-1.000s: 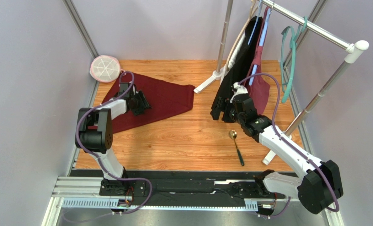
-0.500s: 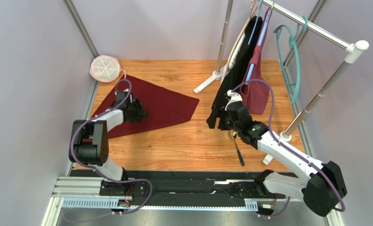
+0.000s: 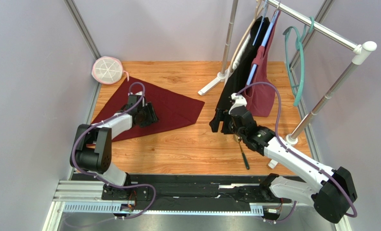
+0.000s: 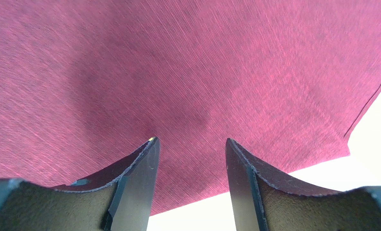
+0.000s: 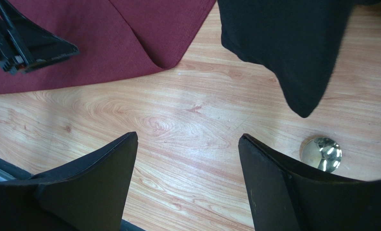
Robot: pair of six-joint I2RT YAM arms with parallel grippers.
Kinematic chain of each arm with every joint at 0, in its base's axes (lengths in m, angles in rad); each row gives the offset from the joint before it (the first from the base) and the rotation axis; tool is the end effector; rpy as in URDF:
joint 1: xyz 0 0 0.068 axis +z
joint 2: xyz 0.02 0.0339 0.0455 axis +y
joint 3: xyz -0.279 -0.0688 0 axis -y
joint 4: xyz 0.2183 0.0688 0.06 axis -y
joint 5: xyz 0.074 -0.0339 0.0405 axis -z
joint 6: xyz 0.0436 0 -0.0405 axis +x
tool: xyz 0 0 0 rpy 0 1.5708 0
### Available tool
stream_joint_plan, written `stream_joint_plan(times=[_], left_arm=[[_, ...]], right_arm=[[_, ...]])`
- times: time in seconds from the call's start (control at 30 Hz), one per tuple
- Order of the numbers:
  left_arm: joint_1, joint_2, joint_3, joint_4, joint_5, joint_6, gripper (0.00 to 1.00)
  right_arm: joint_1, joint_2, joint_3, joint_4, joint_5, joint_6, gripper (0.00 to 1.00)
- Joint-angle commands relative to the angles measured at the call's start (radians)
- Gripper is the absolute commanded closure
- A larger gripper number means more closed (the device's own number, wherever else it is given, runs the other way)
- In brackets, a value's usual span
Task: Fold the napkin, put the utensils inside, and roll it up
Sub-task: Fold the napkin
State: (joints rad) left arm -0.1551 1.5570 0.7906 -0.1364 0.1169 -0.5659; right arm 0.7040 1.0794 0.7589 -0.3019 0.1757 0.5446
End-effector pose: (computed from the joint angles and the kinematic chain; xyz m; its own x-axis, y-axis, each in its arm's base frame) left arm 0.2834 -0.0495 0.1922 -0.7753 -0.4178 -0.4738 -0.2261 0.8839 -0.4094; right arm 0.1646 0.1298 0.2795 -0.6542 0.1137 -0.7477 -0.2223 0.9161 0.3338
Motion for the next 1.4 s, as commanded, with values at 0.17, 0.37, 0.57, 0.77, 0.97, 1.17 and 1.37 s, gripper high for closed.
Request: stream_joint_plan(times=[0.17, 0.37, 0.57, 0.77, 0.97, 1.17, 1.37], left_arm=[[-0.113, -0.098, 0.015, -0.035, -0.088, 0.035, 0.38], [-0.207, -0.031, 0.113, -0.025, -0.115, 0.012, 0.36], [-0.273, 0.112, 0.173, 0.063, -0.089, -0.028, 0.36], [-0.369, 0.146, 0.137, 0.109, -0.085, -0.081, 0.36], [-0.466, 0.156, 0.061, 0.184, -0.066, -0.178, 0.36], [-0.59, 0.187, 0.03, 0.205, -0.086, -0.242, 0.36], [-0.716, 0.229, 0.021, 0.238, -0.06, -0.308, 0.36]], right_arm=[[0.003, -0.082, -0.012, -0.009, 0.064, 0.005, 0.19], [0.005, -0.09, -0.012, -0.013, 0.059, 0.002, 0.19], [0.003, -0.13, -0.02, -0.043, 0.074, -0.005, 0.19], [0.005, -0.199, -0.026, -0.085, 0.108, -0.008, 0.18], [0.005, -0.213, -0.018, -0.095, 0.116, -0.014, 0.18], [0.005, -0.211, -0.02, -0.085, 0.116, -0.012, 0.18], [0.005, -0.211, -0.023, -0.089, 0.113, -0.009, 0.18]])
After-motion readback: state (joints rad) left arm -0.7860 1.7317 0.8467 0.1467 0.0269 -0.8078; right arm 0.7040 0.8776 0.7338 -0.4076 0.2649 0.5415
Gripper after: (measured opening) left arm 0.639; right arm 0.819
